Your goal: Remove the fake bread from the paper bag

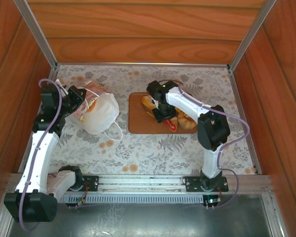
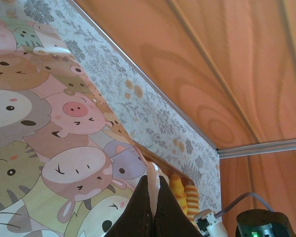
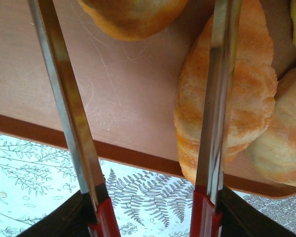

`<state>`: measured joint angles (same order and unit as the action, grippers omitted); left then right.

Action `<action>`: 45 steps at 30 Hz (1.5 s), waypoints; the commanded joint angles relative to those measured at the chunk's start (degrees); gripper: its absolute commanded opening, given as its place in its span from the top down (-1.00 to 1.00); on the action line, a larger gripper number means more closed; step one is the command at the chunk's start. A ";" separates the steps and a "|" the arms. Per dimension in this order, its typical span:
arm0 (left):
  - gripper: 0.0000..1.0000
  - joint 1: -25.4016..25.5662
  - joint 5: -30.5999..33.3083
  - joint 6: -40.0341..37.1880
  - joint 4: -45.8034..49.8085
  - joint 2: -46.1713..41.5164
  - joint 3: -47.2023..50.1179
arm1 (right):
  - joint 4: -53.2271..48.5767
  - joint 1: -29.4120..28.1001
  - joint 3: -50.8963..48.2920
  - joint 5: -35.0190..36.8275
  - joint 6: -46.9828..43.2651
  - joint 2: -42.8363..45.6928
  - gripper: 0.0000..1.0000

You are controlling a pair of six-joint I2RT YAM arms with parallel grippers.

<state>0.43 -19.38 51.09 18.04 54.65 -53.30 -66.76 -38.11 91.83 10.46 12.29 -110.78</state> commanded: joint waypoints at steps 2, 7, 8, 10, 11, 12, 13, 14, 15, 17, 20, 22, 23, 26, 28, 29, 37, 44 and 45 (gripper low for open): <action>1.00 -0.50 -0.49 0.21 -0.18 0.24 -0.14 | -1.20 0.58 1.06 2.10 0.49 4.43 -0.07; 1.00 -0.49 -0.49 0.32 -0.19 0.19 -0.22 | -2.42 0.58 2.80 3.57 0.31 7.16 -0.07; 1.00 -0.44 -0.53 0.33 -0.15 0.16 -0.30 | -2.50 0.64 2.83 3.93 0.36 7.62 -0.07; 1.00 -0.51 -0.55 0.34 -0.20 0.10 -0.19 | -2.50 0.66 2.66 4.55 0.14 7.83 -0.08; 1.00 -0.43 -0.49 0.39 -0.15 0.10 -0.16 | -2.49 0.64 2.48 4.56 0.01 7.71 -0.08; 1.00 -0.47 -0.49 0.41 -0.18 0.09 -0.22 | -2.84 0.67 2.67 5.19 0.11 7.56 -0.07; 1.00 -0.46 -0.57 0.41 -0.16 0.10 -0.22 | -2.97 0.66 2.80 5.42 0.31 7.66 -0.06; 1.00 -0.44 -0.65 0.41 -0.12 0.02 -0.19 | -2.61 0.64 2.66 5.51 0.28 7.87 -0.06; 1.00 -0.46 -0.64 0.41 -0.19 0.01 -0.22 | -2.38 0.62 2.82 5.47 0.14 8.12 -0.06; 1.00 -0.43 -0.58 0.41 -0.15 0.01 -0.20 | -2.70 0.66 3.43 5.65 0.45 8.53 -0.07; 1.00 -0.51 -0.57 0.33 -0.15 0.11 -0.30 | -3.17 0.64 4.29 5.71 0.54 9.64 -0.06; 1.00 -0.47 -0.54 0.33 -0.17 -0.02 -0.31 | -3.68 0.67 4.63 5.80 0.54 10.67 -0.06; 1.00 -0.46 -0.47 0.32 -0.16 -0.05 -0.31 | -3.86 0.66 4.67 5.74 0.54 11.27 -0.05; 1.00 -0.50 -0.40 0.33 -0.20 0.11 -0.22 | -4.17 0.64 4.65 5.18 0.25 12.81 -0.05; 1.00 -0.48 -0.48 0.33 -0.14 0.20 -0.30 | -4.43 0.65 4.46 5.44 0.40 13.54 -0.05; 1.00 -0.49 -0.49 0.33 -0.18 0.19 -0.31 | -4.24 0.67 4.25 5.45 0.45 13.91 -0.06; 1.00 -0.49 -0.49 0.16 -0.19 0.03 -0.64 | -4.52 0.67 4.36 -1.89 -0.61 17.79 -0.01; 1.00 -0.45 -0.27 0.41 -0.13 0.06 -0.50 | -1.22 0.08 -3.72 -17.89 -1.34 23.36 0.05; 1.00 -0.43 -0.49 0.50 -0.20 0.19 -0.42 | -0.54 0.04 -5.15 -19.18 -1.37 23.74 0.05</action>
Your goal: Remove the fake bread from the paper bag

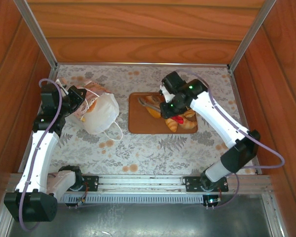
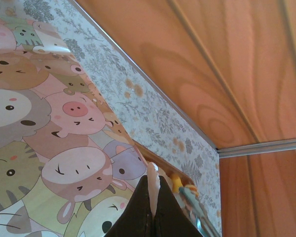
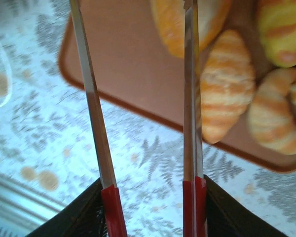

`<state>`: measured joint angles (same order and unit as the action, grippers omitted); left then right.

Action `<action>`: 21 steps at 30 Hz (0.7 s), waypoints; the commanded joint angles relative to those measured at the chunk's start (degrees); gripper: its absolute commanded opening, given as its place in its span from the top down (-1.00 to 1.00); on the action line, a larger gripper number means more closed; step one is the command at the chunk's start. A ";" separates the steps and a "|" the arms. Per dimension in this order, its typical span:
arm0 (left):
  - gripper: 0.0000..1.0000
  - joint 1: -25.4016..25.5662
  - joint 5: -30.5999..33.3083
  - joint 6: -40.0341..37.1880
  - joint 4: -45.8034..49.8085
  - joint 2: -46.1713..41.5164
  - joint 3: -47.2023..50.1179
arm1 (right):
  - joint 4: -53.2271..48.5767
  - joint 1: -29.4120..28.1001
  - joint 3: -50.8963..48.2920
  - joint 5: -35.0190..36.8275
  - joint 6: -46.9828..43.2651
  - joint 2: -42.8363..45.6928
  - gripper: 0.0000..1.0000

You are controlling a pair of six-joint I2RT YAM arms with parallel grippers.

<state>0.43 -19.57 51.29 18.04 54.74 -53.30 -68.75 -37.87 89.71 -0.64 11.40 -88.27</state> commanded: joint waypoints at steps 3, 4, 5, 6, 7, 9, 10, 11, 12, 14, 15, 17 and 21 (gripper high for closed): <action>1.00 -0.51 -0.46 0.48 -0.18 0.27 -0.55 | 2.23 -0.25 -5.41 -7.70 0.09 0.76 0.05; 1.00 -0.48 -0.53 0.48 -0.17 0.23 -0.64 | 2.47 -0.24 -5.75 -7.62 0.02 0.33 0.05; 1.00 -0.47 -0.55 0.48 -0.20 0.19 -0.58 | 2.72 -0.24 -5.91 -7.23 0.18 -0.29 0.05; 1.00 -0.44 -0.48 0.48 -0.16 0.10 -0.65 | 3.24 -0.27 -6.04 -6.02 0.62 -0.93 0.05; 1.00 -0.45 -0.46 0.54 -0.18 0.06 -0.66 | 3.37 -0.18 -5.87 -5.06 0.71 -1.46 0.05; 1.00 -0.48 -0.47 0.48 -0.19 -0.03 -0.73 | 3.36 -0.10 -5.05 -1.59 1.43 -3.21 0.07; 1.00 -0.45 -0.51 0.48 -0.20 -0.08 -0.58 | 3.14 -0.04 -4.31 -0.18 1.52 -4.06 0.07; 1.00 -0.49 -0.40 0.48 -0.20 -0.07 -0.64 | 2.93 -0.01 -3.66 1.24 1.83 -4.96 0.06; 1.00 -0.43 -0.37 0.48 -0.17 -0.15 -0.55 | 2.71 0.09 -3.01 3.24 2.00 -5.59 0.07; 1.00 -0.47 -0.34 0.48 -0.15 -0.16 -0.47 | 2.13 0.30 -1.83 5.53 2.04 -6.49 0.07; 1.00 -0.46 -0.38 0.39 -0.13 -0.23 -0.45 | 1.64 0.46 -1.12 5.54 1.83 -8.34 0.08; 1.00 -0.50 -0.16 0.26 -0.18 -0.40 -0.39 | 1.92 0.68 -0.91 5.39 1.78 -8.76 0.08; 1.00 -0.55 0.15 0.13 -0.20 -0.58 -0.26 | 1.71 0.86 -0.78 2.63 1.22 -8.55 0.10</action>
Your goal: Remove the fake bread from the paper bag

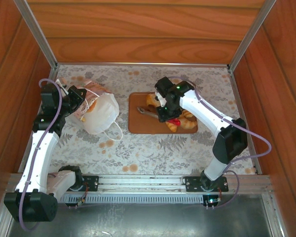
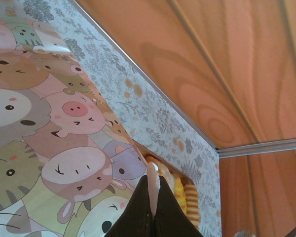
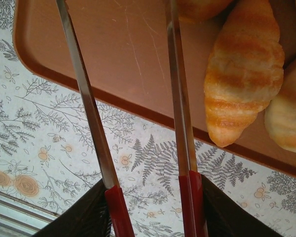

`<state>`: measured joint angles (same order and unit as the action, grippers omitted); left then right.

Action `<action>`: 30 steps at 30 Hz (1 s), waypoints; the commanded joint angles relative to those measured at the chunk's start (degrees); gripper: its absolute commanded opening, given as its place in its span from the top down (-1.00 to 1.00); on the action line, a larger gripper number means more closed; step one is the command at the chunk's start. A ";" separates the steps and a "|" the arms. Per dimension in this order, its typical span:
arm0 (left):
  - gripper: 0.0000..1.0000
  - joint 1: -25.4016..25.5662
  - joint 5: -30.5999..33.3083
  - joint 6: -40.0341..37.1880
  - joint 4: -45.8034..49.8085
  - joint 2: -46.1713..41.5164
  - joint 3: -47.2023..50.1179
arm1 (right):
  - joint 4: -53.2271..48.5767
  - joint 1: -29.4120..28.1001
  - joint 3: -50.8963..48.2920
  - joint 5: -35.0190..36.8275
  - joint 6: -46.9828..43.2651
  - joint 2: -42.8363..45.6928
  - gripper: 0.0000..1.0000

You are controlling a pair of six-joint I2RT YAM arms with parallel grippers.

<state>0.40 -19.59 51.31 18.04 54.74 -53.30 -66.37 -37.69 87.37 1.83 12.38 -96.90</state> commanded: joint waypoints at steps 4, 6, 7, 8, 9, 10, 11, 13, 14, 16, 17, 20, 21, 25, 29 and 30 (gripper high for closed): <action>1.00 -0.55 0.08 0.02 -0.11 -0.51 -0.23 | -2.17 0.60 0.65 -8.36 -3.01 1.23 0.09; 1.00 -0.50 0.22 0.02 -0.09 -0.51 -0.13 | -2.98 -0.03 -0.72 -12.44 -3.53 3.59 0.09; 1.00 -0.52 0.26 0.05 -0.06 -0.50 -0.22 | -2.66 -0.56 -2.11 -14.46 -3.44 4.68 0.10; 1.00 -0.53 0.17 0.08 -0.07 -0.36 -0.23 | -2.08 -1.01 -3.56 -15.16 -2.97 5.59 0.10; 1.00 -0.66 0.12 0.11 -0.10 -0.25 -0.29 | -1.46 -1.77 -5.19 -14.59 -1.96 6.68 0.09; 1.00 -0.56 0.00 0.11 -0.05 -0.16 -0.30 | -1.20 -2.53 -6.56 -13.79 -1.13 7.38 0.09; 1.00 -0.58 -0.09 0.19 -0.11 -0.09 -0.26 | -1.22 -3.10 -7.66 -13.37 -0.63 7.75 0.09; 1.00 -0.63 -0.19 0.37 -0.11 -0.10 -0.18 | -1.30 -4.51 -9.89 -10.50 1.20 7.70 0.09; 1.00 -0.66 -0.25 0.46 -0.07 -0.07 -0.12 | -0.88 -5.18 -11.10 -9.34 1.98 7.54 0.10; 1.00 -0.62 -0.35 0.48 -0.07 -0.16 -0.14 | 0.79 -7.01 -13.75 -6.06 4.47 7.06 0.10; 1.00 -0.54 -0.36 0.54 -0.09 -0.20 -0.10 | 1.86 -7.89 -15.00 -5.23 5.27 6.73 0.10; 1.00 -0.65 -0.27 0.63 -0.18 -0.39 -0.05 | 6.13 -9.94 -18.45 -2.72 8.53 4.89 0.10; 1.00 -0.60 -0.31 0.63 -0.11 -0.35 -0.03 | 7.19 -10.46 -19.17 -2.40 9.40 3.98 0.10; 1.00 -0.60 -0.27 0.63 -0.10 -0.39 0.06 | 11.38 -11.65 -20.20 -1.88 12.47 -1.11 0.10; 1.00 -0.57 -0.53 0.57 -0.13 -0.25 0.06 | 11.11 -12.77 -18.56 -1.47 13.62 -6.42 0.10; 1.00 -0.64 -0.53 0.46 -0.20 -0.34 0.14 | 10.69 -13.01 -18.24 -0.79 13.84 -7.35 0.11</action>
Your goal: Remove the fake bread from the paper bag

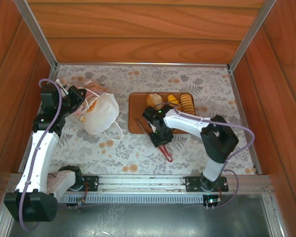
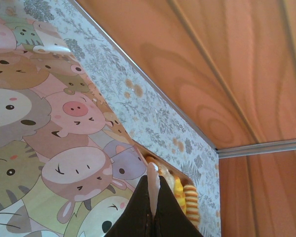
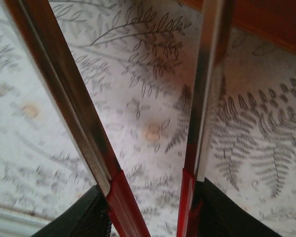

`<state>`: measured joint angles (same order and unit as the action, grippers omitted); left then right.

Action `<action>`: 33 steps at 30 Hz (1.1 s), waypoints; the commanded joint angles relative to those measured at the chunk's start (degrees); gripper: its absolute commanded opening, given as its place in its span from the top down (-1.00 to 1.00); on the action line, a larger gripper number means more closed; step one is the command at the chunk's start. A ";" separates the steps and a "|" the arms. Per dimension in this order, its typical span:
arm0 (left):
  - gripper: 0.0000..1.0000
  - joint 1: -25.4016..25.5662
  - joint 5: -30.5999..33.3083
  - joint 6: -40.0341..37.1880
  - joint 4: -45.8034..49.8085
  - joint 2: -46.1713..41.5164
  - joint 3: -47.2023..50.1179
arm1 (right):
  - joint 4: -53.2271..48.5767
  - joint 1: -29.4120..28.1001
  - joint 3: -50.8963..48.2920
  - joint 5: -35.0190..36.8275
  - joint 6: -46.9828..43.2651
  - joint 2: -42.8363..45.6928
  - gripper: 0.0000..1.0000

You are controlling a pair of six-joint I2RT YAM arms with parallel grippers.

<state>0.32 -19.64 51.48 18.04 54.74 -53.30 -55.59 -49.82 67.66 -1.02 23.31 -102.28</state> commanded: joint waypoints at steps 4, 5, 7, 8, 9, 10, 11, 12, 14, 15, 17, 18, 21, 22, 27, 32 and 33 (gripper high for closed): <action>1.00 -0.57 0.29 0.04 -0.19 -0.86 0.82 | -0.74 -1.22 1.18 2.56 2.90 -4.44 0.09; 1.00 -0.56 0.30 0.02 -0.19 -0.84 0.90 | -1.11 -1.28 1.24 2.51 2.65 -5.06 0.08; 1.00 -0.58 0.23 0.02 -0.19 -0.74 1.06 | -2.67 -1.49 1.99 2.54 1.76 -6.95 0.04; 1.00 -0.56 0.12 0.02 -0.18 -0.69 1.01 | -3.70 -1.67 2.37 3.11 1.53 -7.90 0.03; 1.00 -0.57 0.13 0.02 -0.15 -0.69 1.15 | -3.94 -1.83 2.54 3.15 1.27 -8.60 0.02; 1.00 -0.58 0.13 0.02 -0.20 -0.69 1.16 | -4.20 -1.86 2.69 2.68 0.98 -9.30 0.01; 1.00 -0.59 0.13 0.02 -0.20 -0.73 1.15 | -4.81 -1.83 3.12 2.59 0.99 -10.26 0.00; 1.00 -0.59 0.13 0.04 -0.19 -0.77 1.19 | -5.28 -1.81 3.52 2.66 1.11 -11.12 -0.02; 1.00 -0.67 0.13 -0.07 -0.28 -0.93 1.29 | -6.13 -1.94 4.36 2.02 0.72 -12.70 -0.07; 1.00 -0.77 0.13 -0.07 -0.19 -1.12 1.39 | -6.68 -1.92 5.03 1.83 0.60 -13.61 -0.09; 1.00 -0.92 0.29 -0.15 -0.28 -1.35 1.75 | -7.51 -1.96 6.03 2.16 0.45 -15.61 -0.10; 1.00 -1.04 0.22 -0.16 -0.28 -1.48 1.80 | -7.28 -1.98 6.08 2.01 0.36 -16.00 -0.10; 1.00 -1.46 0.12 -0.19 -0.27 -1.74 2.14 | -7.00 -1.94 6.17 1.19 -0.17 -17.02 -0.08; 1.00 -1.59 0.04 -0.24 -0.24 -1.83 2.18 | -6.77 -1.82 6.19 1.13 -0.41 -17.19 -0.03; 1.00 -2.12 -0.31 -0.33 -0.24 -1.83 2.16 | -9.12 -1.93 8.60 3.35 -0.23 -16.47 0.08; 1.00 -2.40 -0.53 -0.28 -0.23 -1.92 1.89 | -13.49 -1.93 11.30 3.68 -0.73 -8.29 0.16; 1.00 -2.46 -0.62 -0.26 -0.18 -1.99 1.80 | -14.53 -1.94 12.01 3.80 -0.73 -6.65 0.16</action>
<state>-1.54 -19.81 51.44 18.02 53.58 -51.62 -65.89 -51.72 77.34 3.86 23.57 -114.26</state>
